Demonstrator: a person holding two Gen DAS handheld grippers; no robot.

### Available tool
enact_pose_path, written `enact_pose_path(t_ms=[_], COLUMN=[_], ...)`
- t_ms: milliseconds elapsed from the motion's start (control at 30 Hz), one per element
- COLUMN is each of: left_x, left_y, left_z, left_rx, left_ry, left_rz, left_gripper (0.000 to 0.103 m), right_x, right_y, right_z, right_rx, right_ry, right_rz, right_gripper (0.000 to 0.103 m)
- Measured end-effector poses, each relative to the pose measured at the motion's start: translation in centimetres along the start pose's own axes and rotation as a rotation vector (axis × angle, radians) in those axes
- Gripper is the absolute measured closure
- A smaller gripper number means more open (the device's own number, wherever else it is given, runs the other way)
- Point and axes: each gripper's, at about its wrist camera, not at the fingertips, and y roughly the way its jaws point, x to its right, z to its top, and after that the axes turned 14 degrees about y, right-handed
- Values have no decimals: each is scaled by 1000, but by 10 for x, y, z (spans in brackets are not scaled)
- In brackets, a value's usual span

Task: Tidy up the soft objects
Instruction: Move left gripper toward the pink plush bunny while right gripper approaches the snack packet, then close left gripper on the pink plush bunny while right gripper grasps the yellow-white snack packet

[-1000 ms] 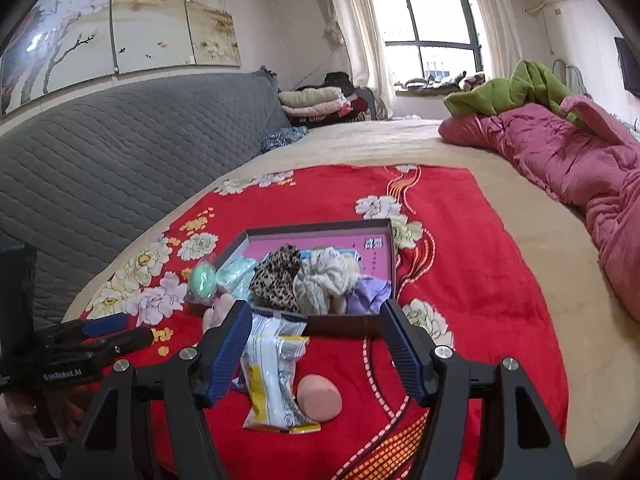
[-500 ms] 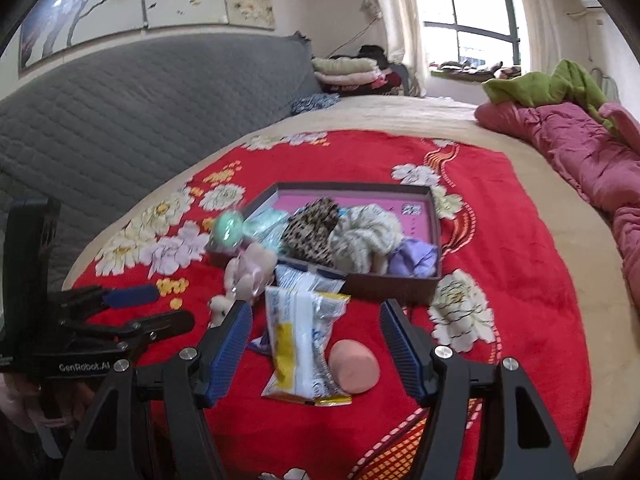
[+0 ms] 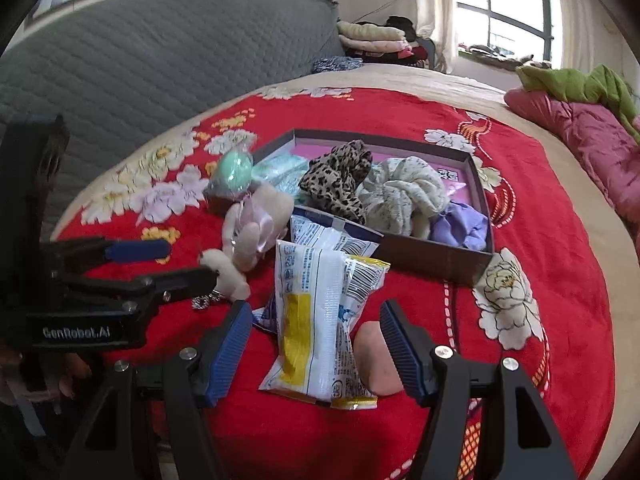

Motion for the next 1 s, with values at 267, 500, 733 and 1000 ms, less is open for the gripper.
enact_pose_path(t_ms=[267, 500, 733, 1000], left_x=[-5, -11, -17, -17], left_y=[29, 47, 61, 65], left_z=[6, 8, 12, 19], left_rx=[-39, -70, -82, -65], left_ry=[-1, -19, -31, -10], left_rz=[-17, -23, 1, 7], left_gripper=[28, 28, 28, 48], right_x=[6, 1, 2, -2], right_y=[23, 34, 39, 39], right_z=[4, 6, 5, 5], right_rx=[-24, -20, -34, -31], right_ry=[-7, -47, -42, -58], right_rz=[-17, -12, 5, 25], right_gripper=[37, 38, 46, 55])
